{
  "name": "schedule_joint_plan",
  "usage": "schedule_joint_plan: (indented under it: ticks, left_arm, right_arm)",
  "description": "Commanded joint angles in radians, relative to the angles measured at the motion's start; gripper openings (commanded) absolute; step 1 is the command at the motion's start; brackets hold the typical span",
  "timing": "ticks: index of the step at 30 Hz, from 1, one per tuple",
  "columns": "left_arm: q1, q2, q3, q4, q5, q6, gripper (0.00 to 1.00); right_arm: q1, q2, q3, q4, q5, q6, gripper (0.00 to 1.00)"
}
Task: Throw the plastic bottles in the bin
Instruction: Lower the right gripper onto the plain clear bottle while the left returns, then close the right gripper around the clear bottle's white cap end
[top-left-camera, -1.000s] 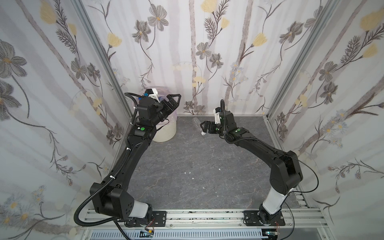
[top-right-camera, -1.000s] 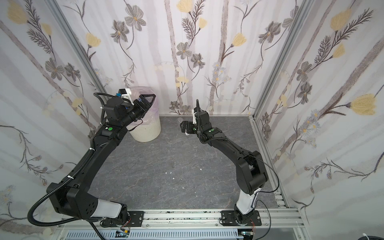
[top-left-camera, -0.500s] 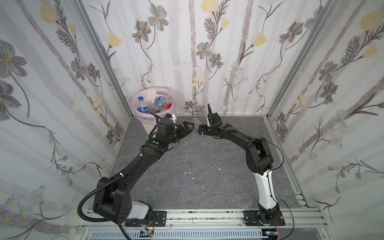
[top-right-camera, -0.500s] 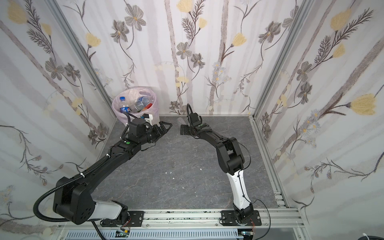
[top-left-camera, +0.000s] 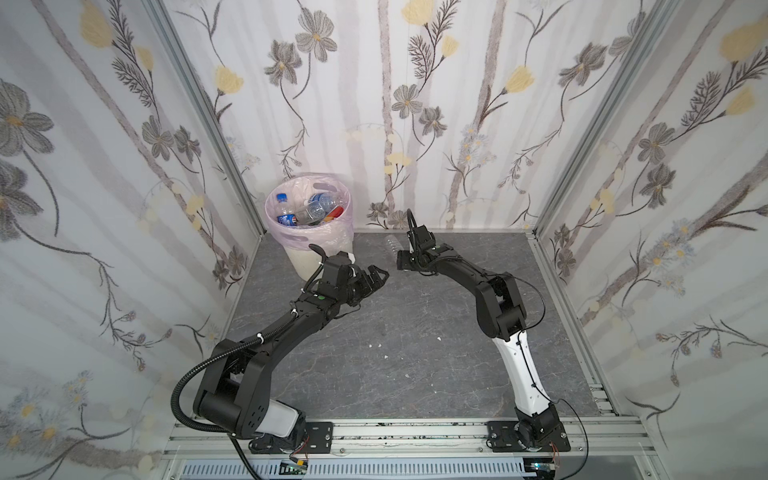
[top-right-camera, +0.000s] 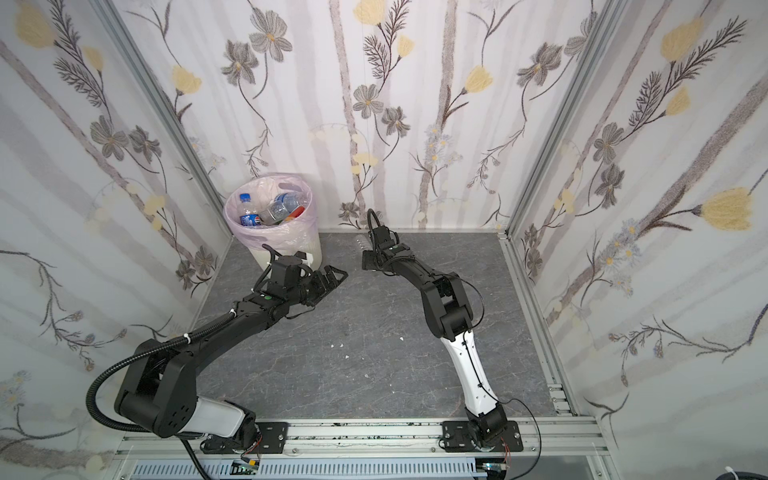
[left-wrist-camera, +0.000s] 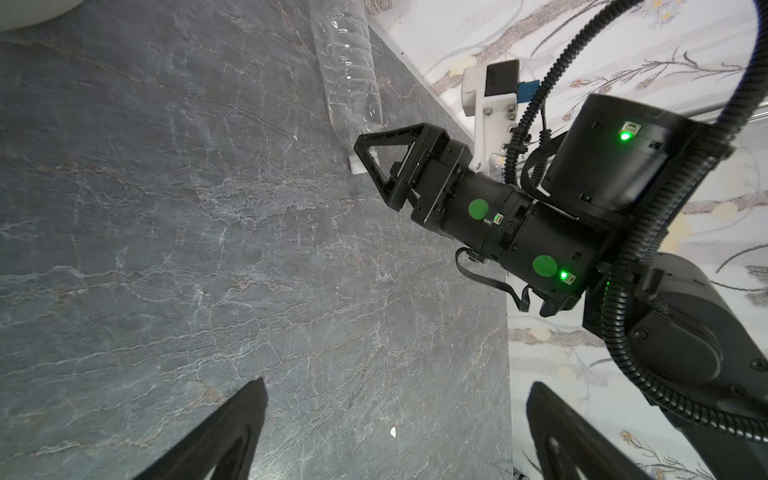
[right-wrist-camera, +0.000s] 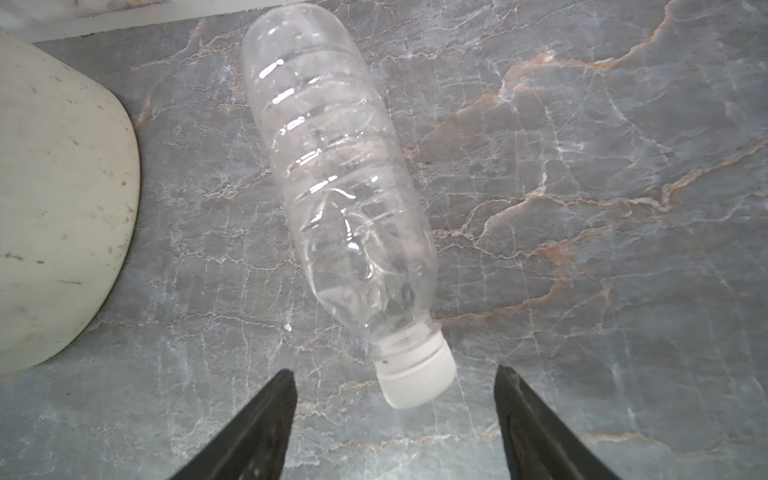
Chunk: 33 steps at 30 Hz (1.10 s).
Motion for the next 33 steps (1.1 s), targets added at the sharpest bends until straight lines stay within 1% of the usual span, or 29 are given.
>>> schedule_joint_plan:
  ticks: [1,6,9,12,18,22,28,31,33]
  left_arm:
    - [0.004,0.01,-0.008,0.069,0.013,-0.005,1.0]
    - [0.005,0.018,-0.028,0.107,0.026,-0.016,1.0]
    - [0.018,0.024,-0.056,0.151,0.043,-0.042,1.0]
    - [0.024,0.026,-0.065,0.159,0.05,-0.044,1.0]
    - [0.04,0.029,-0.071,0.163,0.055,-0.033,1.0]
    - [0.044,0.039,-0.07,0.164,0.06,-0.029,1.0]
    - [0.05,0.043,-0.087,0.168,0.056,-0.031,1.0]
    - [0.055,0.048,-0.09,0.172,0.062,-0.031,1.0]
    - [0.058,0.051,-0.089,0.173,0.066,-0.03,1.0]
  right_arm:
    - [-0.002,0.021,0.04,-0.022,0.013,-0.017,0.73]
    - [-0.004,0.066,0.13,-0.105,-0.004,-0.034,0.72]
    - [-0.005,0.104,0.192,-0.154,-0.015,-0.046,0.66]
    - [-0.013,0.13,0.238,-0.193,-0.048,-0.046,0.64]
    - [-0.016,0.135,0.248,-0.202,-0.061,-0.057,0.64]
    - [-0.016,0.143,0.264,-0.22,-0.065,-0.06,0.62]
    - [-0.018,0.185,0.35,-0.27,-0.098,-0.061,0.57]
    - [-0.018,0.187,0.351,-0.272,-0.1,-0.062,0.54]
    - [-0.019,0.187,0.351,-0.276,-0.103,-0.061,0.5]
